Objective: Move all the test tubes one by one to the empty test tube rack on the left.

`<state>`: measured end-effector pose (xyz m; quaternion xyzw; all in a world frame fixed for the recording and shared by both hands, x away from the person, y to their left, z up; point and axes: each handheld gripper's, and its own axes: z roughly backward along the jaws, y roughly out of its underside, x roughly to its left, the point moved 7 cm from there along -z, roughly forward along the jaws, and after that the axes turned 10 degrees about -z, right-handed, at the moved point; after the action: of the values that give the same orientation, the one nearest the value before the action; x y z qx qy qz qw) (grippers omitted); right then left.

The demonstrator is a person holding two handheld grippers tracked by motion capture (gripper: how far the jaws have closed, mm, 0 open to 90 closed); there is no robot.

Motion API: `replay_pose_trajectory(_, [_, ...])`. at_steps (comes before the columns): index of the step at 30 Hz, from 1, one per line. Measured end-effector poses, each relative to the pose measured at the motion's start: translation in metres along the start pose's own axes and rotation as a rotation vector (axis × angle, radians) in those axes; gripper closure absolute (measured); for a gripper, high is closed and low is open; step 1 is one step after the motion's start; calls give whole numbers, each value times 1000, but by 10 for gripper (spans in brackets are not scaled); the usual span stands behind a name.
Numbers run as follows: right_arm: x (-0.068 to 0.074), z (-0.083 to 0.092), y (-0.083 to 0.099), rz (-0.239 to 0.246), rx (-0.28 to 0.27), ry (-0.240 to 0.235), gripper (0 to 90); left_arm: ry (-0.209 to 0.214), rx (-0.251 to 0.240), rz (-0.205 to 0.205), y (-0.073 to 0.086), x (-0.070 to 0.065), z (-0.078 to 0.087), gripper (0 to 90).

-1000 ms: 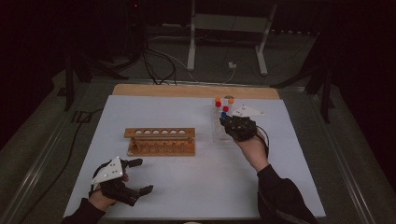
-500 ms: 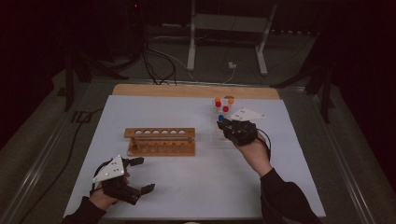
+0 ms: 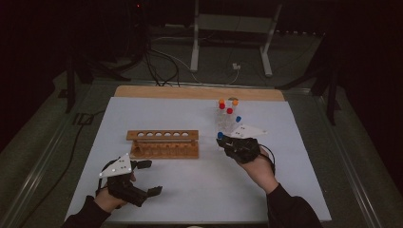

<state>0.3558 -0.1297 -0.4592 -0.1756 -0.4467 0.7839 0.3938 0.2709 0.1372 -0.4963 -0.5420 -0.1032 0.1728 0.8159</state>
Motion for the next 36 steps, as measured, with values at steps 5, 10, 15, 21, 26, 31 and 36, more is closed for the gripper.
replay_pose_trajectory(5, [9, 4, 12, 8, 12, -33, 774, 20, 6, -2, -9, -1, -6, 6])
replay_pose_trajectory(10, [14, 7, 19, 10, 20, -47, 774, 28, 4, -22, -20, -2, -12, 6])
replay_pose_trajectory(15, [19, 8, 24, 11, 23, -63, 774, 42, 4, -34, -30, 0, -18, 6])
replay_pose_trajectory(21, [25, 7, 28, 14, 29, -85, 774, 66, 12, -47, -39, 0, -29, 6])
replay_pose_trajectory(26, [30, 6, 30, 19, 33, -102, 773, 85, 4, -64, -50, -2, -40, 15])
replay_pose_trajectory(31, [35, 7, 31, 23, 32, -117, 774, 96, -10, -83, -60, -3, -48, 34])
replay_pose_trajectory(36, [44, 6, 34, 31, 42, -144, 774, 105, -18, -96, -71, -5, -57, 46])
